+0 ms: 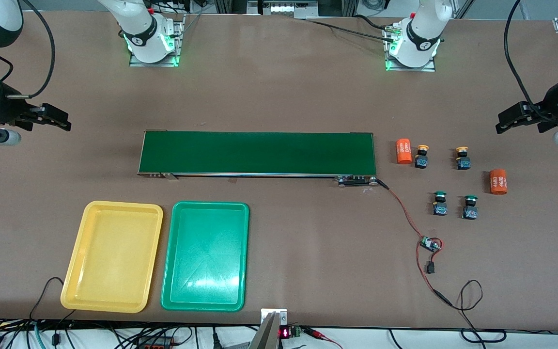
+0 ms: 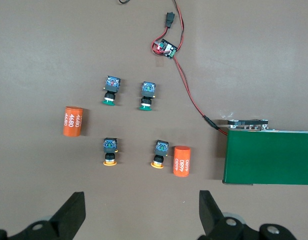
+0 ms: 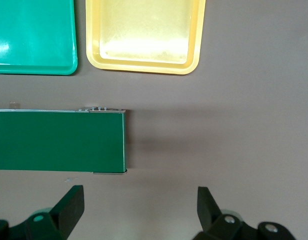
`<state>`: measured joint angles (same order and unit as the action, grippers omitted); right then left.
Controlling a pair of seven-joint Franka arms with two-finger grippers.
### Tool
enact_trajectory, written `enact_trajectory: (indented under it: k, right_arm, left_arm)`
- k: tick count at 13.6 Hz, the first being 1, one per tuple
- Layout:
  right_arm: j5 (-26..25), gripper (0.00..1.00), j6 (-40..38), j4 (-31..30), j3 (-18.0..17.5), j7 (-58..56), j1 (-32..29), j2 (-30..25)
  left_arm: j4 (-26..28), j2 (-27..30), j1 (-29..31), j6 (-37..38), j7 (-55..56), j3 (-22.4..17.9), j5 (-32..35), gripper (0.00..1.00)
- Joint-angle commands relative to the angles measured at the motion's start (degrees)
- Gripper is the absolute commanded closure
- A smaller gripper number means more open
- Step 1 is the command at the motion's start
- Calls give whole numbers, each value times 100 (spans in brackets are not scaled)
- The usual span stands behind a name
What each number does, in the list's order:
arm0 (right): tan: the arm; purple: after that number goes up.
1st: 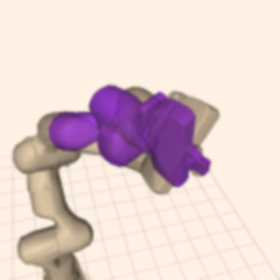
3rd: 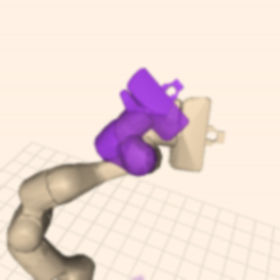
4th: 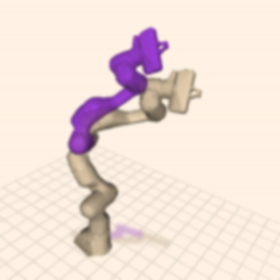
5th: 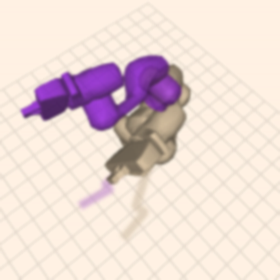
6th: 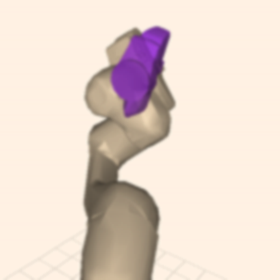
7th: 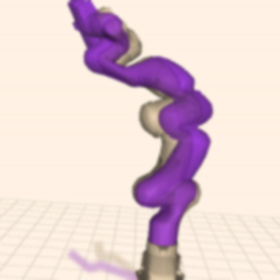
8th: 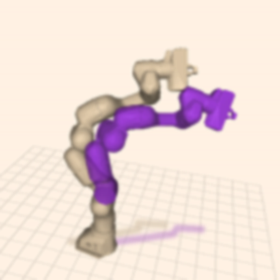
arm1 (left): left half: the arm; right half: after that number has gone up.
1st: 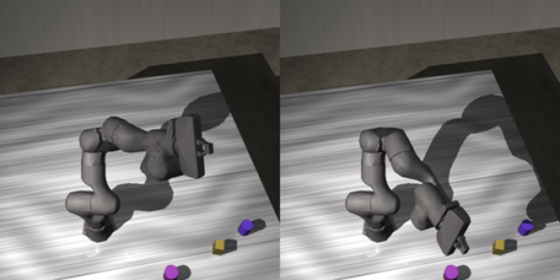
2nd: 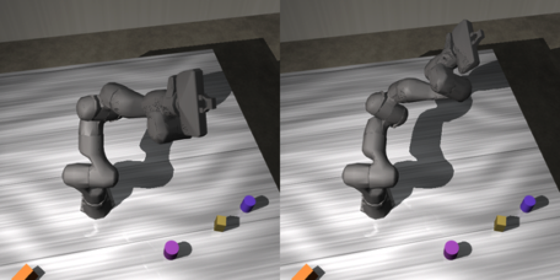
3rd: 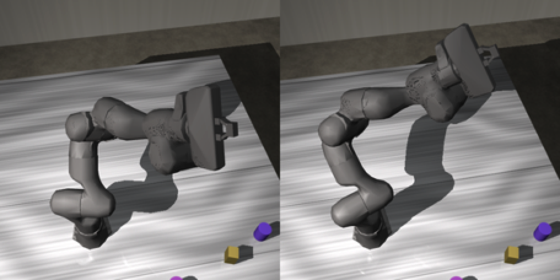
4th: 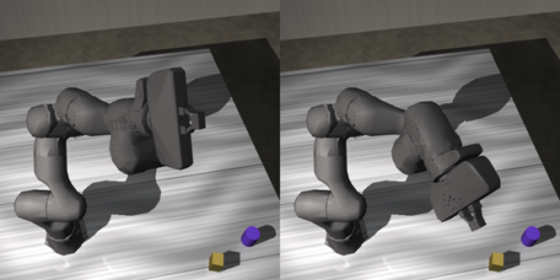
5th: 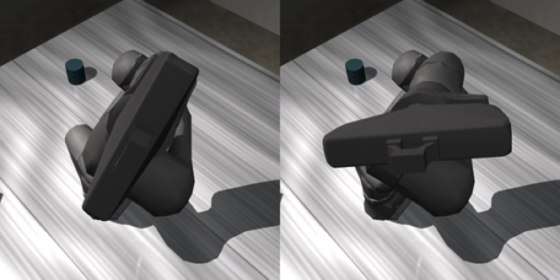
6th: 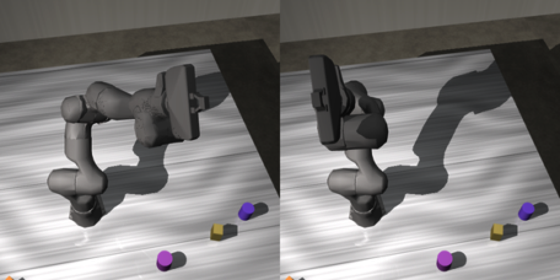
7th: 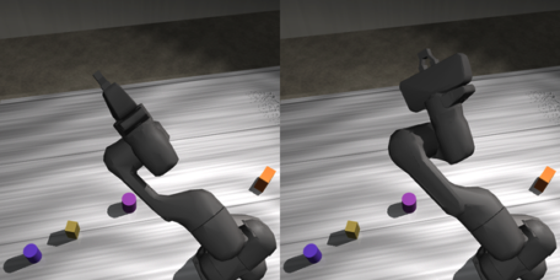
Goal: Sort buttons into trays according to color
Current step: 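Move the left gripper down to a green-based black button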
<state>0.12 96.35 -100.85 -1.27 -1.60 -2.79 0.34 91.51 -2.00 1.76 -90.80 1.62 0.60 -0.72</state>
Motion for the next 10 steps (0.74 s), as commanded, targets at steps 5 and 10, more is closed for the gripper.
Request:
enact_trajectory:
  k: [5, 10]
  right_arm:
    - [85, 0, -11, 74, -22, 63, -37, 27]
    - [93, 0, -2, 65, -14, 63, -46, 27]
  left_arm:
    - [87, 60, 226, 1, -118, -34, -68, 0]
    - [-255, -440, 228, 0, -49, -16, 159, 0]
